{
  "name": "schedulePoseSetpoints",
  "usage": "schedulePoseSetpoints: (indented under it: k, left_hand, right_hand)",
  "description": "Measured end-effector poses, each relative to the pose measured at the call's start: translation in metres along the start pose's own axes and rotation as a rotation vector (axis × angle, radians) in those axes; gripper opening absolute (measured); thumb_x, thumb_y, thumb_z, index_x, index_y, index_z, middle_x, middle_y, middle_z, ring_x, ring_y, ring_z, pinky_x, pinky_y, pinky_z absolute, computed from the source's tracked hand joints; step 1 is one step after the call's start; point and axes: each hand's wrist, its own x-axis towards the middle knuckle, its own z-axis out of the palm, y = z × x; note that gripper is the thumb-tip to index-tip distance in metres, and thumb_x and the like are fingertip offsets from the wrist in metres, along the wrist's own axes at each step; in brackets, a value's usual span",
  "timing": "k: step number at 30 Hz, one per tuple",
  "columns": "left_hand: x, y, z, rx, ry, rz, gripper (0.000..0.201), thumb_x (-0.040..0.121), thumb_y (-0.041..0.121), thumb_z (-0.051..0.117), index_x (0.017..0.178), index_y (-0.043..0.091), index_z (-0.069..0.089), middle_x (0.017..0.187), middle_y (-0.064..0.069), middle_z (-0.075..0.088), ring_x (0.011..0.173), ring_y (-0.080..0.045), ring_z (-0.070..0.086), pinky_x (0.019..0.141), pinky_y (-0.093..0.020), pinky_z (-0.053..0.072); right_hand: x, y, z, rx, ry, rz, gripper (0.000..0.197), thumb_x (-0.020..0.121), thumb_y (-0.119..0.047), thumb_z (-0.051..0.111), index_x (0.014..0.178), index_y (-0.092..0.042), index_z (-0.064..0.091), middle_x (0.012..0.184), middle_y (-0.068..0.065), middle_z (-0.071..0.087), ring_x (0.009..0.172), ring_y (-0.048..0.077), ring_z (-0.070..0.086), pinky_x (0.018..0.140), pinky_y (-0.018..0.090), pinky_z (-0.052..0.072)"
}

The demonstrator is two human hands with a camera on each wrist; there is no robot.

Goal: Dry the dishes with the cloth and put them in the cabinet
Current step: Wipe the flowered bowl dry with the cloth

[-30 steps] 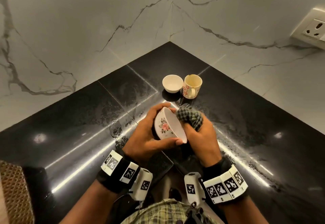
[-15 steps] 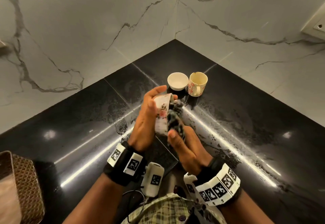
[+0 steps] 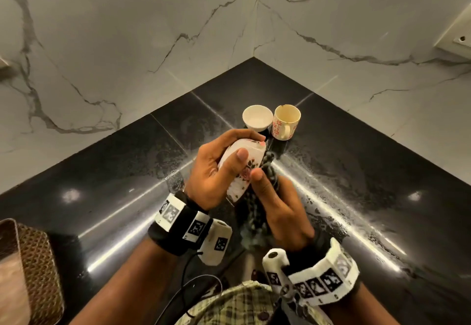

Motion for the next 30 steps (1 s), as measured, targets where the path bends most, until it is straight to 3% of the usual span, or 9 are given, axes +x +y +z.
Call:
schedulePoseSetpoints:
  k: [3,5,7,9,14,20,23,27,30]
  left_hand:
    - [-0.003,-0.005,0.005,0.006,0.032,0.044,0.051,0.098,0.044,0.052,0.122,0.001,0.063,0.112,-0.020,0.071,0.097,-0.043,0.069,0.077,-0.065,0.054]
    - [-0.001,-0.006,0.009,-0.028,0.043,0.025,0.061,0.099,0.054,0.050,0.124,-0.001,0.061,0.116,-0.020,0.069,0.102,-0.043,0.069,0.082,-0.066,0.054]
    - [0.003,-0.006,0.011,-0.072,0.072,-0.010,0.064,0.100,0.054,0.048,0.125,-0.003,0.059,0.119,-0.021,0.068,0.108,-0.043,0.067,0.089,-0.065,0.053]
    - [0.005,-0.006,0.013,-0.108,0.096,-0.034,0.062,0.100,0.050,0.049,0.125,-0.006,0.058,0.120,-0.022,0.068,0.108,-0.044,0.067,0.092,-0.062,0.053]
    - [0.009,-0.001,0.016,-0.305,0.037,-0.110,0.074,0.094,0.053,0.057,0.127,-0.013,0.053,0.116,-0.039,0.062,0.103,-0.060,0.061,0.091,-0.068,0.050]
    - [0.003,0.001,0.011,-0.184,0.002,-0.071,0.045,0.100,0.025,0.042,0.126,-0.010,0.054,0.118,-0.029,0.065,0.108,-0.049,0.064,0.098,-0.058,0.052]
    - [0.002,0.004,0.010,-0.087,0.012,0.019,0.047,0.099,0.028,0.040,0.129,-0.005,0.054,0.119,-0.026,0.065,0.106,-0.046,0.065,0.090,-0.066,0.052]
    - [0.000,0.006,0.005,0.026,0.015,0.049,0.047,0.101,0.029,0.034,0.134,0.002,0.054,0.128,-0.018,0.061,0.114,-0.038,0.063,0.089,-0.063,0.053]
    - [0.000,0.001,-0.003,-0.025,-0.013,-0.082,0.041,0.107,0.027,0.034,0.136,0.008,0.056,0.134,-0.018,0.059,0.123,-0.039,0.059,0.100,-0.066,0.047]
  right_hand:
    - [0.003,-0.011,-0.005,0.355,0.049,0.122,0.033,0.096,-0.032,0.062,0.117,-0.009,0.073,0.118,0.025,0.070,0.111,0.041,0.068,0.094,0.048,0.056]
    - [0.001,-0.011,-0.008,0.505,0.077,0.117,0.041,0.095,-0.028,0.063,0.126,-0.002,0.066,0.129,0.031,0.063,0.122,0.048,0.060,0.104,0.057,0.048]
    - [0.000,-0.009,-0.010,0.591,0.113,0.077,0.044,0.094,-0.021,0.065,0.132,0.001,0.060,0.135,0.034,0.057,0.128,0.052,0.053,0.110,0.065,0.038]
    - [0.000,-0.006,-0.008,0.566,0.140,0.033,0.037,0.093,-0.014,0.063,0.127,-0.001,0.064,0.131,0.029,0.062,0.126,0.048,0.057,0.107,0.060,0.044]
    - [0.001,-0.004,-0.011,-0.307,-0.097,-0.244,0.049,0.101,-0.018,0.053,0.146,-0.003,0.046,0.151,0.006,0.051,0.143,0.019,0.045,0.117,0.035,0.037]
    - [0.008,0.005,-0.027,-1.227,-0.197,-0.392,0.083,0.095,-0.060,0.052,0.154,-0.004,0.037,0.161,0.010,0.038,0.155,0.020,0.022,0.126,0.047,0.020]
    - [0.006,0.008,-0.023,-0.934,-0.134,-0.343,0.065,0.094,-0.040,0.068,0.146,-0.005,0.049,0.150,0.007,0.052,0.144,0.021,0.044,0.117,0.047,0.038]
    - [-0.004,0.006,-0.020,-0.194,0.001,-0.125,0.020,0.096,-0.014,0.067,0.115,-0.012,0.072,0.103,0.000,0.076,0.090,0.017,0.073,0.077,0.033,0.058]
    - [-0.006,0.000,-0.019,0.230,0.132,-0.027,0.028,0.093,-0.006,0.057,0.113,-0.014,0.075,0.112,0.010,0.076,0.103,0.023,0.073,0.082,0.030,0.059]
